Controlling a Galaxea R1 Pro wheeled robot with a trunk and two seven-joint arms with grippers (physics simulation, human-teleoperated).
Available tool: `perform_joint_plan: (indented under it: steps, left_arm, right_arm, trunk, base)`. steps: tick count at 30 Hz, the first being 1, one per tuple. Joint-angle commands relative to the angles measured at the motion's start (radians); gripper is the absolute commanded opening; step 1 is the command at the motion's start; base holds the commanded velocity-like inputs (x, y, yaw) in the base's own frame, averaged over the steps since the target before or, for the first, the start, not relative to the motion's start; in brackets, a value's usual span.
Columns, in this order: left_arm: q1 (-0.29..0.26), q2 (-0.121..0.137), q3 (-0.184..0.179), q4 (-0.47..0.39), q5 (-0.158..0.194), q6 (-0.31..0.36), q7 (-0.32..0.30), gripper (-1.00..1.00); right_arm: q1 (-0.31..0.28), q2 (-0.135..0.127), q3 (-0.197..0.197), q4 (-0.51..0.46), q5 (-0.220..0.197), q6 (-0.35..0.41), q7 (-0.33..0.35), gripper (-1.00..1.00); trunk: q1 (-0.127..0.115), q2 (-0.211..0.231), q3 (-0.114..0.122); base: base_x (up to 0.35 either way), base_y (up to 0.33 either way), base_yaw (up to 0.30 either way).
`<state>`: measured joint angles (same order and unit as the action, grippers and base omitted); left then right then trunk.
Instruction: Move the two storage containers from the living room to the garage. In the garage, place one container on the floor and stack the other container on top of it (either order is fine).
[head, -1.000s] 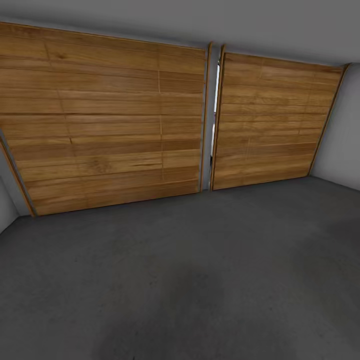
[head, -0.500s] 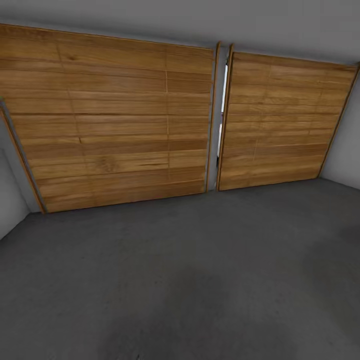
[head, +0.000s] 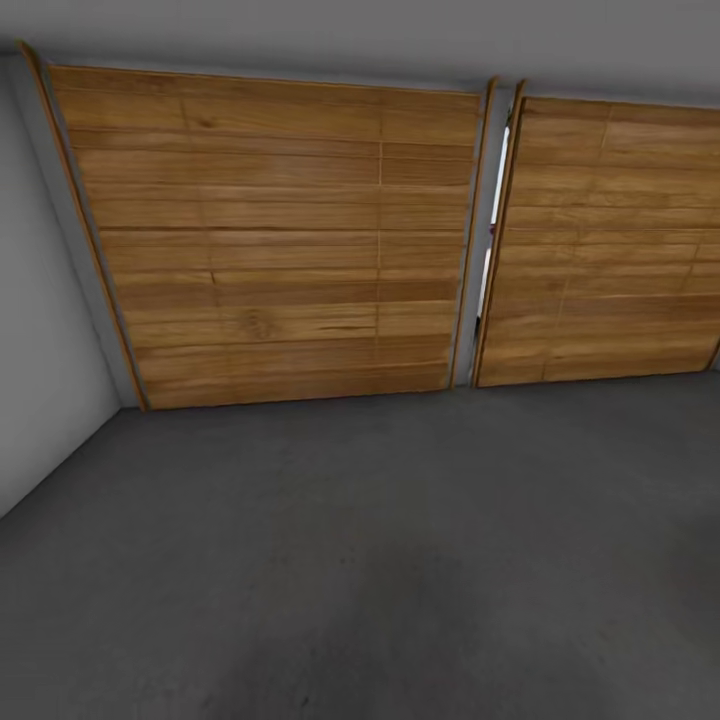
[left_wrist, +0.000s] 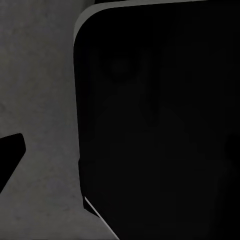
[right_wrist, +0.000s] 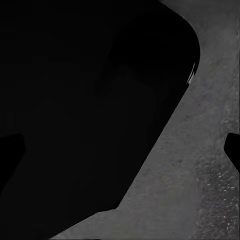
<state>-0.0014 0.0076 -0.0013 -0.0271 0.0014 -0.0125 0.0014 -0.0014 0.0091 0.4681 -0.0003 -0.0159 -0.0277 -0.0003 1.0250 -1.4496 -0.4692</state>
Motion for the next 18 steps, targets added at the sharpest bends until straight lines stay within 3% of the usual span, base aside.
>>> perform_joint_plan:
  steps: [1,18]
  left_arm:
    - [0.000,0.000,0.000,0.000,0.000,-0.001,0.000,1.00]
    - [0.000,0.000,0.000,0.000,0.000,-0.001,0.000,1.00]
  right_arm:
    - [0.000,0.000,0.035,0.000,-0.002,-0.003,0.000,1.00]
    - [0.000,-0.001,0.035,0.002,-0.004,-0.040,-0.001,1.00]
  trunk:
    - [0.000,0.000,-0.001]
    - [0.000,0.000,-0.001]
  base:
    - [0.000,0.000,0.273]
    - [0.000,0.000,0.272]
